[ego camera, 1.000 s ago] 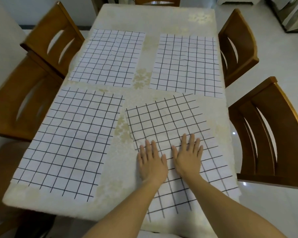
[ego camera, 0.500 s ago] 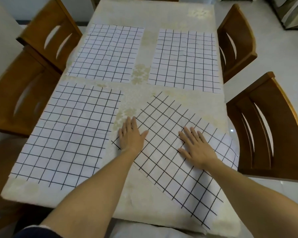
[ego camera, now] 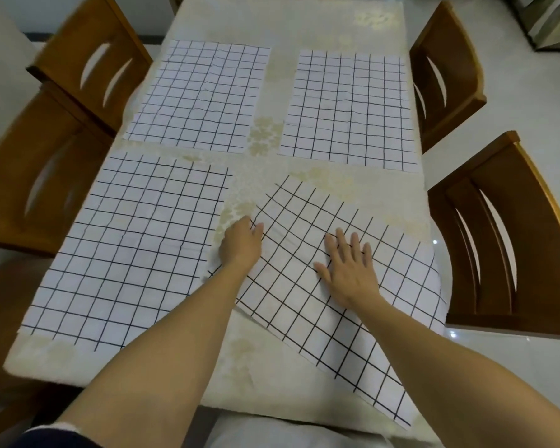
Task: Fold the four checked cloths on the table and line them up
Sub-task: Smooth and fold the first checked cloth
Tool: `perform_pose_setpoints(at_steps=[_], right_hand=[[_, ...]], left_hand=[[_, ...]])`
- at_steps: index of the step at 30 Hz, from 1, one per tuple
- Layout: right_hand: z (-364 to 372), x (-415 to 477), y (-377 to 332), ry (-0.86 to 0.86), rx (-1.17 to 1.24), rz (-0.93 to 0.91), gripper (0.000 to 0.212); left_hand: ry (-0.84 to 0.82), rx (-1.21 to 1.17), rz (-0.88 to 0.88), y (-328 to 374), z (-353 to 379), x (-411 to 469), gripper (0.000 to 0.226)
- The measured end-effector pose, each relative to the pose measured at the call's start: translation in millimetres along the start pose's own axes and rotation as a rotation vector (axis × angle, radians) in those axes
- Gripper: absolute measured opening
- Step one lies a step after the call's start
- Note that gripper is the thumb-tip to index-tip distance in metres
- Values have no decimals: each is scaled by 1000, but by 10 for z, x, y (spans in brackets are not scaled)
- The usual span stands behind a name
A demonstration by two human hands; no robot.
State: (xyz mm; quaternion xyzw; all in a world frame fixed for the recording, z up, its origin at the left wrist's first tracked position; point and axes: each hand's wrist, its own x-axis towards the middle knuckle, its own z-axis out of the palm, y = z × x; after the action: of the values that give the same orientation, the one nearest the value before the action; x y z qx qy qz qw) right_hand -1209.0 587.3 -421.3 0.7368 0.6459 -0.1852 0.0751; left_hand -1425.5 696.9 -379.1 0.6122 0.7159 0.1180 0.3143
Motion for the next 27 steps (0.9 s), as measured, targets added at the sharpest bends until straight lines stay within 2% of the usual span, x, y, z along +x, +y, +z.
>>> perform_pose_setpoints(at_steps=[3, 7, 13, 17, 20, 22, 24, 27], right_hand=[[-31, 49, -66, 45, -6, -5, 71], [-58, 142, -353, 101, 2, 50, 77], [-15, 227, -753, 79, -13, -8, 78], [39, 282, -771, 33, -7, -60, 77], [-11, 399, -658, 13, -32, -123, 76], [-80, 482, -577, -3, -63, -171, 75], [-142, 539, -519, -7, -72, -182, 74], [-168, 516, -508, 53, -33, -120, 73]], left_hand=[[86, -48, 31, -141, -174, 2, 34], [155, -57, -62, -366, -366, 12, 35], [257, -47, -201, -706, -481, -1, 34], [362, 34, -176, -837, -432, -35, 35], [400, 157, -103, -828, -369, -67, 52], [301, 381, 118, -754, -297, -89, 63], [97, 525, 380, -584, -142, -95, 65], [-146, 559, 504, -269, 140, -144, 66]])
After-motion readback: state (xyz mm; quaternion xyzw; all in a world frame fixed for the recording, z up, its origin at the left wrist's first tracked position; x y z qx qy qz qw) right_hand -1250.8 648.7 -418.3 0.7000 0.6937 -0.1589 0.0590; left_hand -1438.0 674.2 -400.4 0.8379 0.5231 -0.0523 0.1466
